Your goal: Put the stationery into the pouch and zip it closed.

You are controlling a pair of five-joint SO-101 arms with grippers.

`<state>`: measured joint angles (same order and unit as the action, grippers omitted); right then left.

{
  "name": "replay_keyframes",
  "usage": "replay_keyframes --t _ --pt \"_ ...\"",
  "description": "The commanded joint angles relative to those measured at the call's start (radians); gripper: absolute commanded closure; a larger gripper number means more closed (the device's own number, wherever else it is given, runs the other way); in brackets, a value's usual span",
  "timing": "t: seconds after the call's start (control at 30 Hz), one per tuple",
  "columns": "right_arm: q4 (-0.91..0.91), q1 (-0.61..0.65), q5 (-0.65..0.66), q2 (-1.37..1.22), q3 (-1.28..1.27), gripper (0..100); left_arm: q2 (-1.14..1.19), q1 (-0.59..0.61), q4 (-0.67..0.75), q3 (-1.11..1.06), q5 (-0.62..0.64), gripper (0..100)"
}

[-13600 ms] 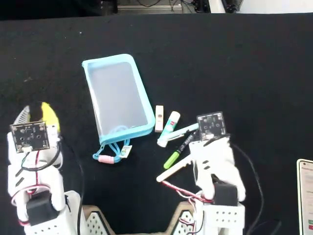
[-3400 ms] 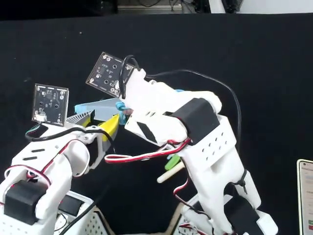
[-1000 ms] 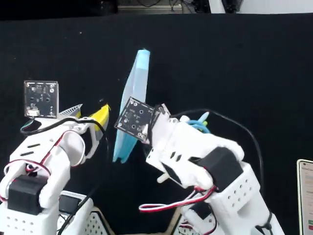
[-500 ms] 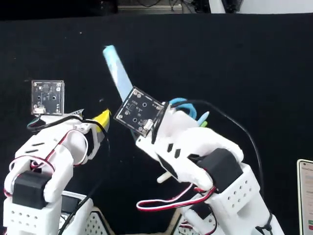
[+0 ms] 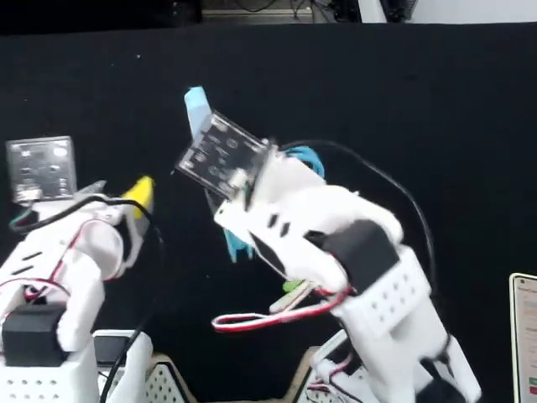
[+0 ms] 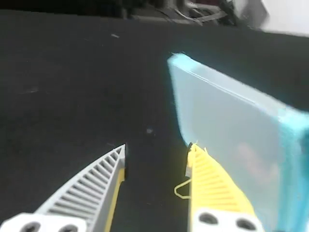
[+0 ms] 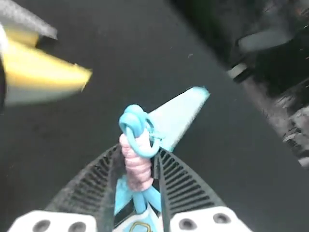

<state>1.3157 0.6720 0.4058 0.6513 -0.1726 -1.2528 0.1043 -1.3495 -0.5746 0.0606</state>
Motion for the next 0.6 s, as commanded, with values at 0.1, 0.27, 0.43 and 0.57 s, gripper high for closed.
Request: replay_keyframes --t 0.1,0.27,0.43,0.57 --pt "0.322 0.031 -0.041 -0.038 0.156 98.7 0.005 -0.048 0.005 0.077 -0.011 79" --pt "0.373 0.034 -0.040 -0.013 0.154 98.7 0.005 -0.111 0.043 0.074 -0.005 79" --pt "0.282 0.034 0.015 -0.021 0.156 98.7 0.002 -0.076 0.043 0.062 -0.011 79" --pt "0.212 0.066 0.023 -0.087 0.160 98.7 0.000 0.047 0.003 0.024 -0.012 79"
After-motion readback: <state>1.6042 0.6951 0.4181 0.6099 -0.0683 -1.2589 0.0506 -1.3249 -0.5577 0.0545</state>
